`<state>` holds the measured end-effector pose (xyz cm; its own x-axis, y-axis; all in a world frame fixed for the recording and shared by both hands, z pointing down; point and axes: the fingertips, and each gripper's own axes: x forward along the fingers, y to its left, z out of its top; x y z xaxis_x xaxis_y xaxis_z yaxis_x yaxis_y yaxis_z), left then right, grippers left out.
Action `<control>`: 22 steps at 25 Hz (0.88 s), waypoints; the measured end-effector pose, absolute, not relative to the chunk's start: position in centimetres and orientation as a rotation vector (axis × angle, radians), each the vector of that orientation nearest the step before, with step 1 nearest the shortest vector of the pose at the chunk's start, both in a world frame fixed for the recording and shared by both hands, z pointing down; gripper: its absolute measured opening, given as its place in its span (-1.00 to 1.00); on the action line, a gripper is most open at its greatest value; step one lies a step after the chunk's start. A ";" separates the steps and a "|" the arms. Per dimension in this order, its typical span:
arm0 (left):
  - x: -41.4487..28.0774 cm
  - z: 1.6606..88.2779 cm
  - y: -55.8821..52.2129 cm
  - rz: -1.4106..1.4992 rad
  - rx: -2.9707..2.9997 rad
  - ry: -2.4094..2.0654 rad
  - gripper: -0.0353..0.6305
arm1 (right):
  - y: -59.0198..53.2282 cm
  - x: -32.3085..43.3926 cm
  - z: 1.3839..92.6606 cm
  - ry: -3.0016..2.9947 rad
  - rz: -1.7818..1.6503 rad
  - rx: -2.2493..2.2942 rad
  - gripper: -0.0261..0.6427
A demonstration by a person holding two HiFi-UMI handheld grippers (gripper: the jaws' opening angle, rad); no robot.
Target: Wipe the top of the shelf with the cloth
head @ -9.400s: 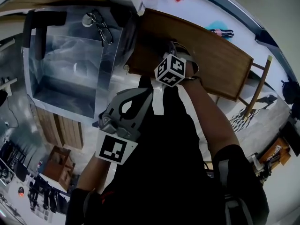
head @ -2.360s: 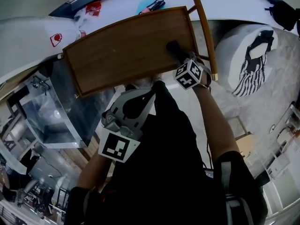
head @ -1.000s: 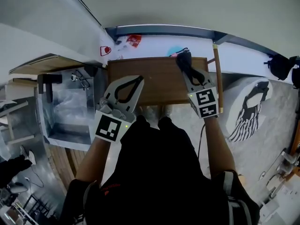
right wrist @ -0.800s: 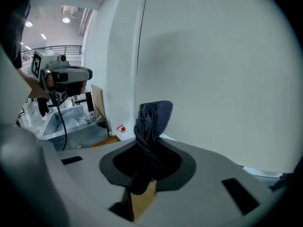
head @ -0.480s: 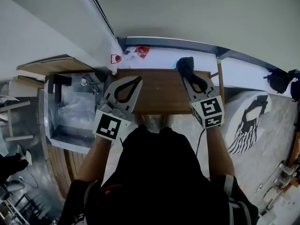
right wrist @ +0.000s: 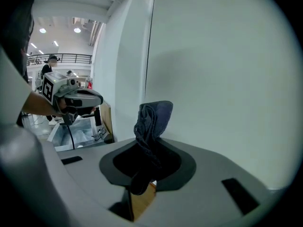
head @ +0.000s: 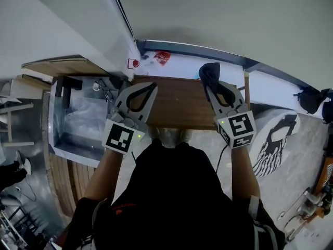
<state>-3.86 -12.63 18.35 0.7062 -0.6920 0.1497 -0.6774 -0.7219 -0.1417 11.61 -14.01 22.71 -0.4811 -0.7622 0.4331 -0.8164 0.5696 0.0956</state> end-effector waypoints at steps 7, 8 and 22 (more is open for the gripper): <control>-4.3 18.4 -12.6 -0.302 -2.821 1.162 -0.83 | -14.2 10.2 21.6 -2.420 0.151 1.239 -0.71; -4.4 18.4 -12.6 -0.303 -2.822 1.164 -0.84 | -14.2 10.0 21.4 -2.426 0.150 1.235 -0.71; -5.1 18.6 -12.6 -0.307 -2.817 1.162 -0.83 | -14.3 7.7 20.3 -2.469 0.133 1.180 -0.71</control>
<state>-5.08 -12.56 18.59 0.6926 -0.7047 0.1537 -0.6888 -0.7095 -0.1489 7.68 -14.33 20.35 -0.5641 -0.7266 0.3923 -0.7645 0.6391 0.0845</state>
